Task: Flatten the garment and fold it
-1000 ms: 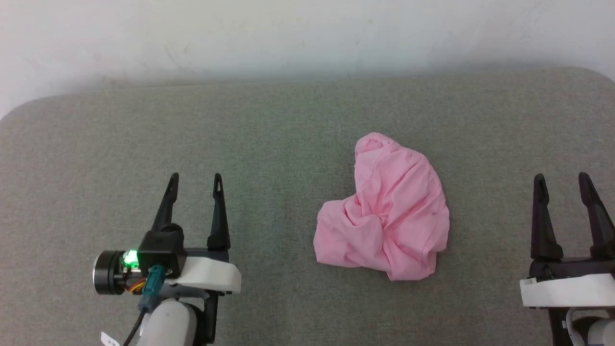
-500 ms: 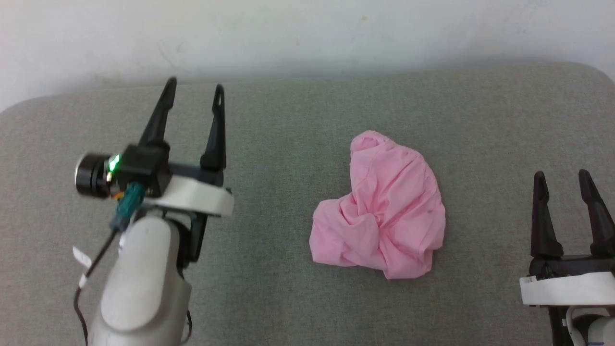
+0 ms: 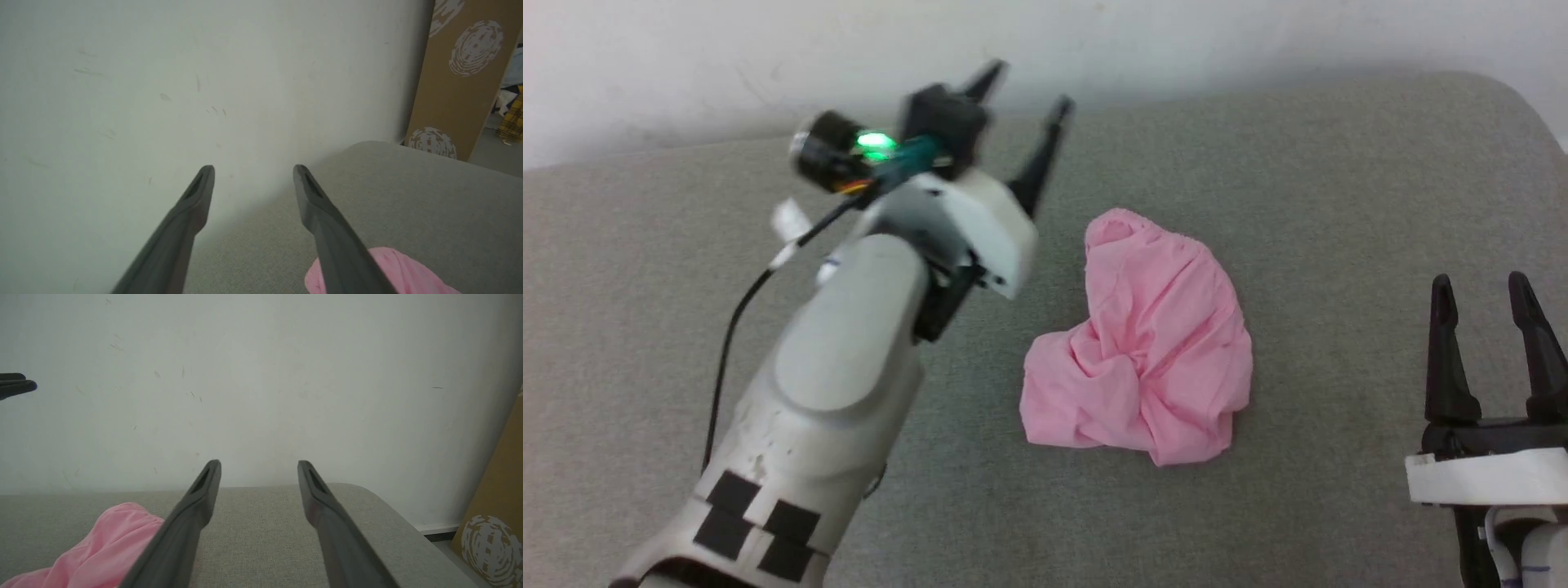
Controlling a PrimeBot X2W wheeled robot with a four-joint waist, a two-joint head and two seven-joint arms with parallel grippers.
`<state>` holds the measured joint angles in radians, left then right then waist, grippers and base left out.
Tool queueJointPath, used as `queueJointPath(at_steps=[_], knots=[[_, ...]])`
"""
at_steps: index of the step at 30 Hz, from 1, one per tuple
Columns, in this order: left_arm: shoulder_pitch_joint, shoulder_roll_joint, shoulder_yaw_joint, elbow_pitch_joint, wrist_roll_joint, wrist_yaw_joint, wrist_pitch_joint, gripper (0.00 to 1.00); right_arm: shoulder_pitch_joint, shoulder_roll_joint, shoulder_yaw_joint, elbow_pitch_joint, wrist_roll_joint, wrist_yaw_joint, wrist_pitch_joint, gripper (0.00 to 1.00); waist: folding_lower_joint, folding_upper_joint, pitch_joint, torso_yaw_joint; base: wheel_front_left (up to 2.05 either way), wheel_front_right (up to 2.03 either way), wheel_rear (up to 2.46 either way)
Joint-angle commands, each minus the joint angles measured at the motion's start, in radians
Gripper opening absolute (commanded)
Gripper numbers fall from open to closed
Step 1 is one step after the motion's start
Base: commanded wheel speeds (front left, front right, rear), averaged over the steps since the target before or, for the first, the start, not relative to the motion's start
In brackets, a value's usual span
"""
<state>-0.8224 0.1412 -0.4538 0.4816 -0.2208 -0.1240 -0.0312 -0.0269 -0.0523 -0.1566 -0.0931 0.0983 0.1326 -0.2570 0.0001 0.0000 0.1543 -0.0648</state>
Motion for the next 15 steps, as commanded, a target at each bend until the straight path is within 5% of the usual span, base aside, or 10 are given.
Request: queueJointPath(at_steps=[1,15], knots=[[-0.027,0.007,-0.044,0.01,-0.037,-0.006,0.03,1.0,-0.018,0.002,0.001,-0.003,0.007,-0.002,-0.005,1.0,-0.0001,0.0,0.015,-0.017,0.0,0.0,0.0],[-0.219,0.229,-0.781,-0.088,-0.595,-0.007,0.599,1.0,-0.061,0.002,0.014,-0.004,0.023,-0.002,-0.005,1.0,-0.0001,0.0,0.097,-0.105,0.0,0.0,0.0]])
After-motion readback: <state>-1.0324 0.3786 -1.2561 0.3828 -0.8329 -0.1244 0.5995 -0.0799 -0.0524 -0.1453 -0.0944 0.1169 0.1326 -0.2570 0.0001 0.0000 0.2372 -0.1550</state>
